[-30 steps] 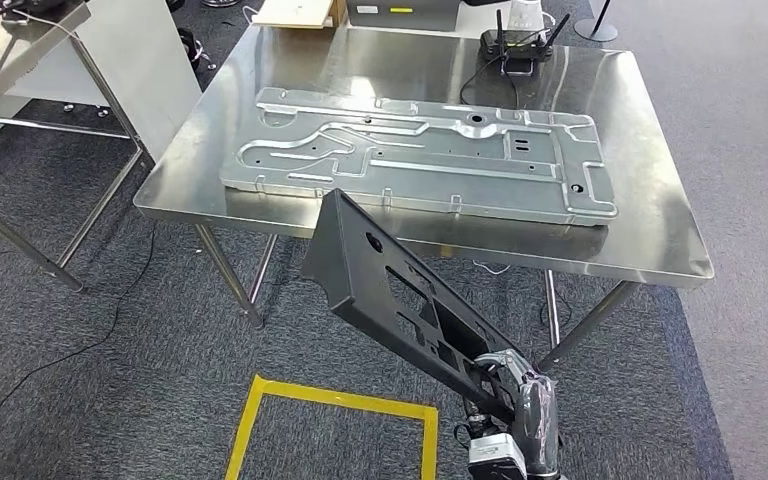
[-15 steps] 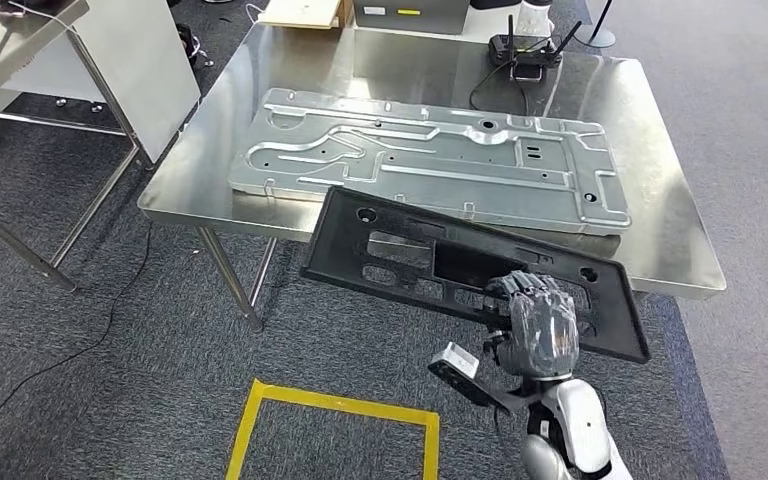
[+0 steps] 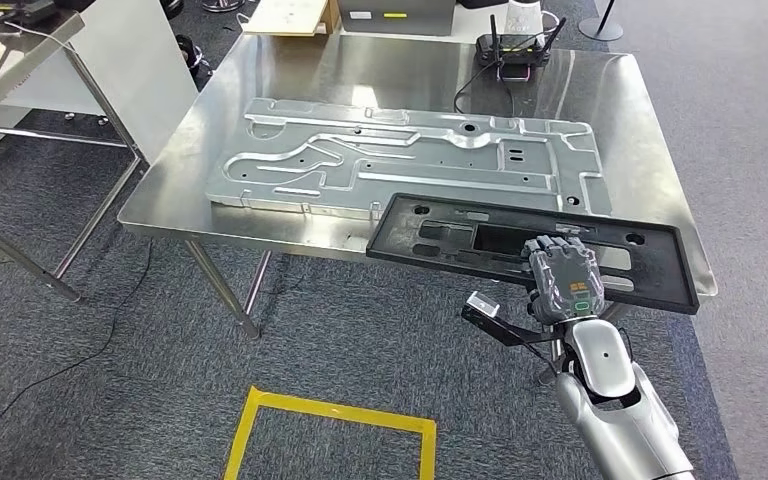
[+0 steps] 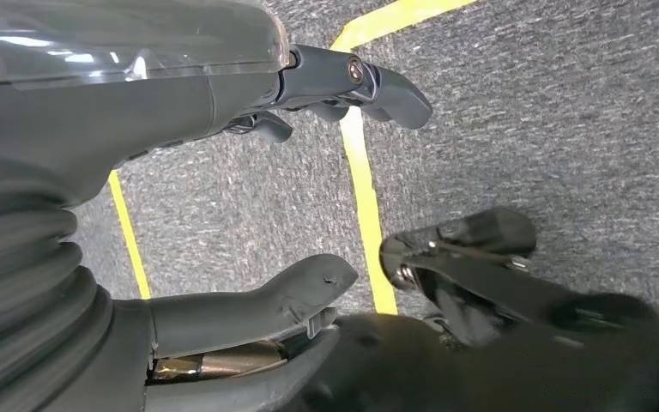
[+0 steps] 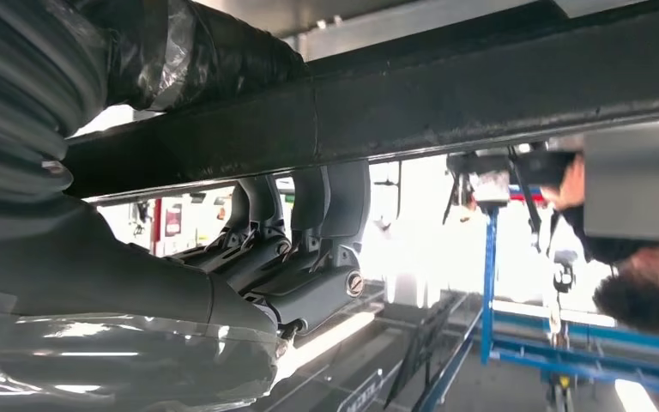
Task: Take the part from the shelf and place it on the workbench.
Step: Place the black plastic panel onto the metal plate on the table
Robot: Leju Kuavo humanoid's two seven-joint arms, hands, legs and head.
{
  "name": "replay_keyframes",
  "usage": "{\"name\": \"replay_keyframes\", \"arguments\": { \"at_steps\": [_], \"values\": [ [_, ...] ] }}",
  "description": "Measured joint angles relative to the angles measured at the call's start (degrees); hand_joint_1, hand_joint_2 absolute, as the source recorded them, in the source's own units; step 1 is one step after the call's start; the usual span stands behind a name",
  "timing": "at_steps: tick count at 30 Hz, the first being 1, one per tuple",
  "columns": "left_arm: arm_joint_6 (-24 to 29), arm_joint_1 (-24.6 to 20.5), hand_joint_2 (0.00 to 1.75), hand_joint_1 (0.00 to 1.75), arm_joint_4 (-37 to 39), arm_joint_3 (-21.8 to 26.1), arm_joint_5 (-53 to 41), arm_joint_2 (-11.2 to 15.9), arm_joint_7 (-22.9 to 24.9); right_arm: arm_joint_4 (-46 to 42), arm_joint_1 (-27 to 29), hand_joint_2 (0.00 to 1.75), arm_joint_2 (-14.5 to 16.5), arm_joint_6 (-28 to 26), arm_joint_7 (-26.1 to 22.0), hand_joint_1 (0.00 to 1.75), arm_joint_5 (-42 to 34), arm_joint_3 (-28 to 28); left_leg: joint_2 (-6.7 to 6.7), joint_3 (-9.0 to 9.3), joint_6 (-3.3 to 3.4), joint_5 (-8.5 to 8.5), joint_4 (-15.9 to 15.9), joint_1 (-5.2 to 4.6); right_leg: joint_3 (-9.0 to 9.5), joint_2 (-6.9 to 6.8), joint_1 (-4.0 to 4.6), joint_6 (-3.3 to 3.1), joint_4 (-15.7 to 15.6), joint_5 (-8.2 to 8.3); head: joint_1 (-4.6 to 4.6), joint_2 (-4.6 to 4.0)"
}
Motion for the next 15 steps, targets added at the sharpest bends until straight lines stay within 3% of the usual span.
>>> {"name": "replay_keyframes", "arguments": {
  "at_steps": [1, 3, 4, 5, 7, 10, 12, 14, 15],
  "values": [
    [-0.02, 0.03, 1.75, 0.00, 0.00, -0.04, -0.04, 0.02, 0.02, 0.56, -0.15, 1.75, -0.13, 0.17, 0.01, 1.75, 0.11, 0.02, -0.01, -0.03, 0.34, 1.83, -1.24, -0.17, 0.43, 0.07, 0.26, -0.11, 0.03, -0.34, 0.00, 0.00],
    [-0.01, 0.04, 1.75, 0.00, 0.00, -0.17, -0.06, 0.20, 0.07, 1.40, -0.45, 1.75, -0.32, 0.38, 0.04, 1.75, 0.29, 0.04, -0.07, 2.39, 1.64, 6.80, -8.34, -0.76, 1.39, 0.17, 0.62, -0.16, 0.00, -1.15, 0.02, -0.01],
    [-0.01, 0.02, 1.75, 0.00, 0.00, -0.23, -0.09, 0.33, 0.09, 1.75, -0.70, 1.75, -0.39, 0.48, 0.07, 1.75, 0.39, 0.05, -0.05, 3.77, 2.30, 8.44, -11.66, -1.08, 1.67, 0.18, 0.82, -0.05, 0.03, -1.54, 0.03, -0.01],
    [-0.01, -0.04, 1.75, 0.00, 0.00, -0.32, -0.11, 0.41, 0.11, 2.09, -0.96, 1.75, -0.51, 0.58, 0.11, 1.75, 0.49, 0.05, -0.01, 4.83, 2.75, 9.02, -14.08, -1.33, 1.75, 0.18, 0.83, 0.14, 0.04, -1.83, 0.03, -0.01],
    [0.04, -0.13, 1.75, 0.00, 0.00, -0.46, -0.19, 0.46, 0.20, 2.61, -1.41, 1.75, -0.72, 0.67, 0.11, 1.75, 0.70, 0.06, 0.04, 5.72, 3.02, 8.49, -16.06, -1.59, 1.87, 0.17, 0.75, 0.74, 0.17, -1.78, 0.03, -0.01],
    [0.14, -0.09, 1.75, 0.00, 0.00, -0.64, -0.24, 0.44, 0.30, 3.01, -1.92, 1.75, -0.90, 0.54, -0.06, 1.75, 0.98, 0.09, -0.06, 7.64, 3.29, 8.13, -18.10, -1.18, 1.74, 0.09, 0.53, 1.53, 1.83, -1.88, 0.05, -0.01],
    [0.15, -0.21, 1.75, 0.00, 0.00, -0.73, -0.26, 0.42, 0.32, 3.28, -2.69, 1.75, -0.99, 0.33, -0.14, 1.75, 1.17, 0.09, -0.07, 8.81, 3.46, 7.91, -18.85, -0.87, -0.80, 0.09, 0.10, 2.22, 6.58, -4.14, 0.07, -0.01],
    [0.16, -0.36, 1.75, 0.00, 0.00, -0.77, -0.37, 0.40, 0.42, 3.59, -3.27, 1.75, -1.03, -0.16, -0.24, 1.75, 1.55, 0.10, -0.10, 9.32, 3.33, 7.42, -18.90, -0.60, -5.17, 0.08, -0.56, 2.99, 12.90, -6.74, 0.06, 0.01],
    [0.16, -0.36, 1.75, 0.00, 0.00, -0.78, -0.45, 0.37, 0.52, 3.75, -3.36, 1.75, -1.02, -0.52, -0.35, 1.75, 1.81, 0.12, -0.15, 9.67, 3.08, 7.07, -18.86, -0.40, -6.82, 0.05, -0.95, 3.44, 14.61, -6.80, 0.06, 0.01]
  ]
}}
